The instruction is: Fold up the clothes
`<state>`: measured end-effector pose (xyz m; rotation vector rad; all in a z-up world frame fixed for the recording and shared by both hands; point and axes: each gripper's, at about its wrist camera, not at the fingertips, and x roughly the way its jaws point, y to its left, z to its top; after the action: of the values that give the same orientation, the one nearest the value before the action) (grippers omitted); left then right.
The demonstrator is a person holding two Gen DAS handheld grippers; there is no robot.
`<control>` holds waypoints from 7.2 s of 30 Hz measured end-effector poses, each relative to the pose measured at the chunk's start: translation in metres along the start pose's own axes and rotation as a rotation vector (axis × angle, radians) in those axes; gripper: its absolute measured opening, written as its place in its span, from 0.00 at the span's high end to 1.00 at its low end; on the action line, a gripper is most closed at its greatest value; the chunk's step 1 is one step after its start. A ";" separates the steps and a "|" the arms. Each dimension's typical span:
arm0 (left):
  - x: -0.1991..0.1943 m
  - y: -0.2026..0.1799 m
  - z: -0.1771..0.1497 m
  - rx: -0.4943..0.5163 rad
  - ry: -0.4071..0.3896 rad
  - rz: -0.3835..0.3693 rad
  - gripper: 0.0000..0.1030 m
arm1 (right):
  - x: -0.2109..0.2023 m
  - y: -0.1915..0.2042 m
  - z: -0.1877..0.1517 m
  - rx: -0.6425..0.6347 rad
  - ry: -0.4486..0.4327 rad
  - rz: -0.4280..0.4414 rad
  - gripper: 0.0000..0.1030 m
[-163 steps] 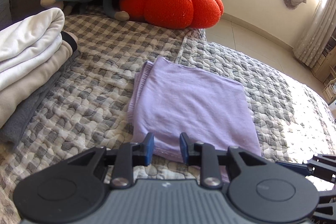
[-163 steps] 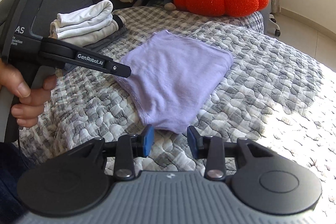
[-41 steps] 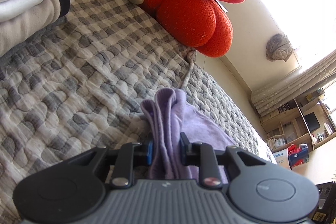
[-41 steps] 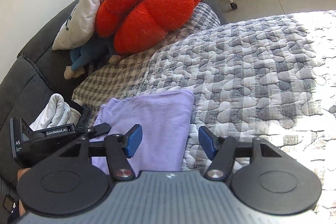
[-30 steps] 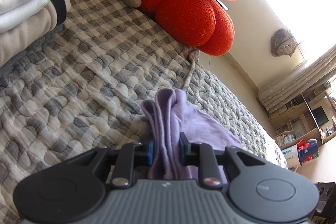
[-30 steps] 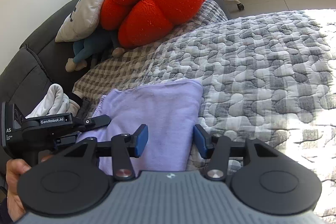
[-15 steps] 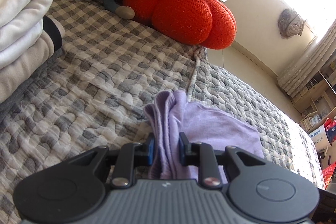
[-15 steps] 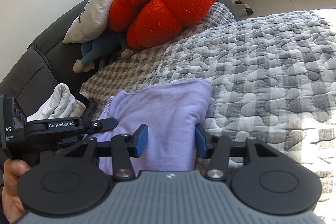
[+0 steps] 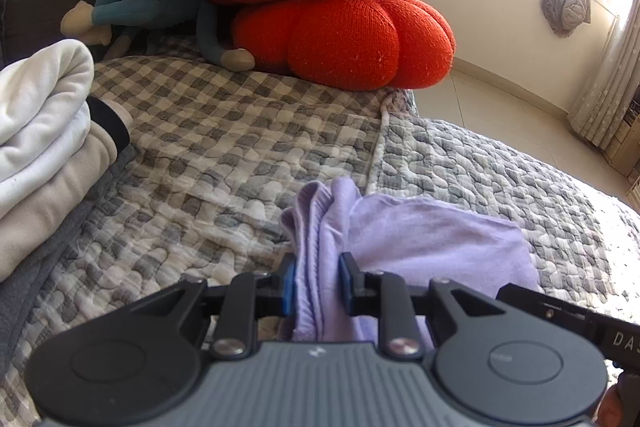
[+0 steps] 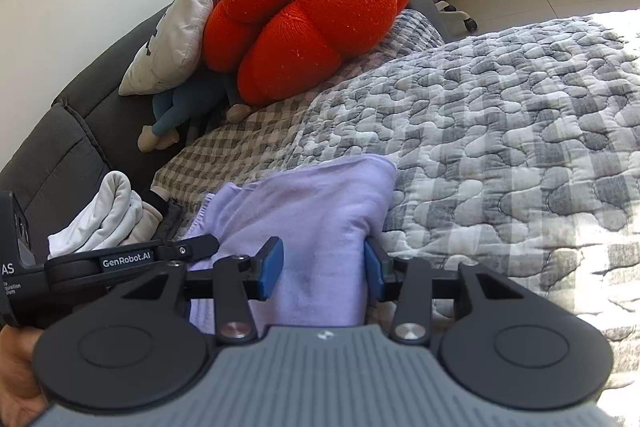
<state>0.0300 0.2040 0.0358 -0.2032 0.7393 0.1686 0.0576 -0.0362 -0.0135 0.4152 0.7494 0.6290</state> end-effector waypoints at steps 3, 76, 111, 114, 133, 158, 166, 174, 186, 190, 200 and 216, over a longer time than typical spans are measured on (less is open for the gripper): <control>-0.004 -0.004 0.000 0.026 -0.015 0.028 0.78 | 0.001 0.004 -0.002 -0.031 -0.006 -0.022 0.56; -0.158 0.096 0.045 -0.209 -0.301 -0.181 0.89 | -0.021 0.165 0.029 -0.398 -0.234 -0.106 0.87; -0.093 0.298 0.122 -0.149 -0.174 0.291 0.87 | 0.110 0.267 0.014 -0.049 -0.136 0.099 0.64; -0.115 0.287 0.114 -0.153 -0.197 0.271 0.75 | 0.099 0.266 0.013 -0.124 -0.127 0.073 0.61; -0.211 0.181 -0.013 -0.113 -0.276 0.349 0.01 | -0.001 0.286 -0.027 -0.481 -0.089 0.139 0.00; -0.179 0.209 -0.053 -0.149 -0.246 0.312 0.00 | 0.038 0.316 -0.065 -0.631 -0.041 0.040 0.00; -0.180 0.202 -0.055 -0.118 -0.262 0.314 0.00 | 0.039 0.305 -0.063 -0.556 -0.043 0.011 0.00; -0.177 0.188 -0.057 -0.067 -0.264 0.323 0.00 | 0.036 0.306 -0.066 -0.518 -0.029 0.017 0.00; -0.166 0.179 -0.061 -0.039 -0.241 0.320 0.00 | 0.037 0.297 -0.061 -0.473 -0.021 -0.006 0.00; -0.166 0.177 -0.061 -0.036 -0.240 0.316 0.00 | 0.037 0.297 -0.061 -0.473 -0.018 -0.003 0.00; -0.166 0.175 -0.062 -0.032 -0.239 0.311 0.00 | 0.038 0.297 -0.061 -0.469 -0.010 0.001 0.00; -0.167 0.175 -0.063 -0.034 -0.244 0.305 0.00 | 0.039 0.297 -0.062 -0.465 -0.003 0.000 0.00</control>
<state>-0.1711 0.3451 0.0827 -0.0985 0.5209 0.4873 -0.0774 0.2179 0.0905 -0.0111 0.5766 0.7779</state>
